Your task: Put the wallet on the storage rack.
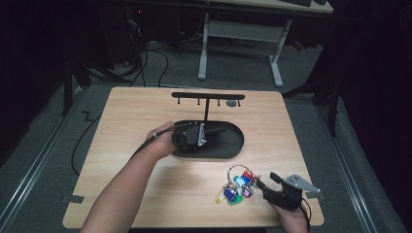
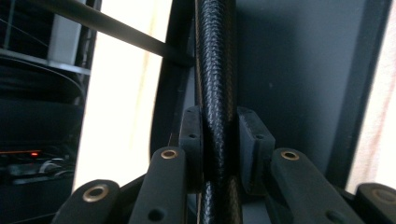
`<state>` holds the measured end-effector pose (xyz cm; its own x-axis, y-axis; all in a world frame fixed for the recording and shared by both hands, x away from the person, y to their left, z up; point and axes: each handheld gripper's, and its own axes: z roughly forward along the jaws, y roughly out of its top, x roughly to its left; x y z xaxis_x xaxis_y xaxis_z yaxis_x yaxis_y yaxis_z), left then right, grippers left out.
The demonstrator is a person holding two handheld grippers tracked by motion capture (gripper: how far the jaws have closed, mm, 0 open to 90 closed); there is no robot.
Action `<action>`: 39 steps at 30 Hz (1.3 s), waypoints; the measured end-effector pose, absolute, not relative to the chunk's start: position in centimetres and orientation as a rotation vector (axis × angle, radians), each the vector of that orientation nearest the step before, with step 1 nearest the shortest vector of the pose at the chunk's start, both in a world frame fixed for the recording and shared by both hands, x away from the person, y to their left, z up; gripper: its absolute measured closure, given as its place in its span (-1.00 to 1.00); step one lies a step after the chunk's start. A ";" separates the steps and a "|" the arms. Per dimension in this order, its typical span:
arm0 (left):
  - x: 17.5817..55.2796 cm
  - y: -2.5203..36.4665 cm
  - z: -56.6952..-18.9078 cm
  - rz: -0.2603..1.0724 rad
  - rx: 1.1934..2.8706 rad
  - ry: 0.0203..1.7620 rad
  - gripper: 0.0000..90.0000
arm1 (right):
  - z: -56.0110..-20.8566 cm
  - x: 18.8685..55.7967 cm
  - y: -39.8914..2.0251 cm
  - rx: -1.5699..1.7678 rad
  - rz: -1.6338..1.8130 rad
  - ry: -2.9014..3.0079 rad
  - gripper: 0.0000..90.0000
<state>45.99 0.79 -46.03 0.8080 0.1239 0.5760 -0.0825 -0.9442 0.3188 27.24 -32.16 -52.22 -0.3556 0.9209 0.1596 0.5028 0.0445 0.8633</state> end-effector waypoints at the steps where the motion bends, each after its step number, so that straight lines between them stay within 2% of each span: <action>1: 46.0 0.8 -46.1 0.862 2.668 0.044 0.64 | -52.2 27.2 -32.1 1.428 1.254 1.888 -0.29; 8: 45.4 0.7 -47.0 0.750 2.712 0.080 0.45 | -52.2 27.3 -32.0 1.432 1.249 1.890 -0.29; 12: 45.1 0.7 -47.6 0.729 2.722 0.093 0.38 | -52.2 27.1 -32.1 1.430 1.250 1.885 -0.29; 21: 45.1 1.0 -46.8 0.657 2.711 0.171 0.24 | -52.2 27.2 -32.1 1.428 1.250 1.886 -0.29; 25: 44.8 1.5 -46.1 0.650 2.670 0.216 0.24 | -52.1 27.1 -32.1 1.433 1.248 1.883 -0.29; 29: 44.1 2.5 -45.6 0.623 2.637 0.271 0.34 | -52.1 27.2 -32.0 1.422 1.243 1.889 -0.29; 39: 40.9 6.5 -45.3 0.566 2.534 0.428 0.35 | -52.1 27.2 -31.8 1.413 1.224 1.896 -0.29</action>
<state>40.85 6.54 -45.26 0.8638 0.3983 0.3087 0.1884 -0.8234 0.5353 27.18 -31.83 -52.10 -0.3558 0.9252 0.1319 0.5012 0.0698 0.8625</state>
